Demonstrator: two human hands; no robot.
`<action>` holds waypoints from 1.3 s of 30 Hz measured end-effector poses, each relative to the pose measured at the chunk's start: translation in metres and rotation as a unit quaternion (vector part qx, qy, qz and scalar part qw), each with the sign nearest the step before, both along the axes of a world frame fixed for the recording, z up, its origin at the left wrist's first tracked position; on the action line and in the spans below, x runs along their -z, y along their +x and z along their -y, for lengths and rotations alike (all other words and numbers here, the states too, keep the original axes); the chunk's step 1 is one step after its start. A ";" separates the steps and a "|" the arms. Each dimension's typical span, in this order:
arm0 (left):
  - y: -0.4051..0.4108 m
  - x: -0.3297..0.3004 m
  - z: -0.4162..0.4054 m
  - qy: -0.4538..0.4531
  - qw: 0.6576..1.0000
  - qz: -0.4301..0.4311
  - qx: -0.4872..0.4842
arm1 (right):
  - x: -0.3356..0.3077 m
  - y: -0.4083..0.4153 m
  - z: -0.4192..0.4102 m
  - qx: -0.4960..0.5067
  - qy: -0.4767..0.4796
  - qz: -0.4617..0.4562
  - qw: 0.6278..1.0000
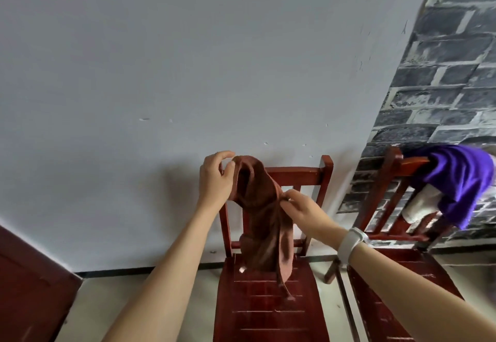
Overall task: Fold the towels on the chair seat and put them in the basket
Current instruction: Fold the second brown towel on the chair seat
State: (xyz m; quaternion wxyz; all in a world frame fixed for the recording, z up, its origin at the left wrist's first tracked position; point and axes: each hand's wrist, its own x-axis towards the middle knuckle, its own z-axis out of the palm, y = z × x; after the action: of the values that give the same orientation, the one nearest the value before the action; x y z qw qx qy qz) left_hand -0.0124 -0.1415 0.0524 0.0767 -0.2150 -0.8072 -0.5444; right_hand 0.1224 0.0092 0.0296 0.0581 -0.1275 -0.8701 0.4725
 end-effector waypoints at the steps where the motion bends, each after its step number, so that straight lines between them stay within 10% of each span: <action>1: -0.002 0.012 0.002 -0.011 1.000 0.013 0.004 | -0.008 -0.007 -0.003 0.013 -0.015 -0.017 1.000; 15: 0.062 0.089 -0.034 -0.036 0.953 0.208 0.219 | -0.061 -0.036 -0.047 0.141 -0.278 -0.075 0.947; 21: 0.060 0.092 -0.063 -0.086 0.965 0.132 0.209 | -0.065 -0.013 -0.087 0.213 -0.070 -0.081 0.971; 28: 0.043 0.061 -0.069 -0.230 0.926 0.039 0.298 | -0.038 0.034 -0.134 0.184 -0.043 0.027 0.982; 39: 0.059 0.091 -0.043 -0.384 0.902 -0.031 0.195 | 0.008 0.053 -0.155 0.380 -0.039 -0.111 0.918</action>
State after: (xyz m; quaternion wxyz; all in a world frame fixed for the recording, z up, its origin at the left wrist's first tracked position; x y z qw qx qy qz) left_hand 0.0466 -0.0988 -0.0385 -0.0945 -0.3978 -0.8927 -0.1897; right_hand 0.1754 0.1640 0.0216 0.3242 -0.3971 -0.7251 0.4599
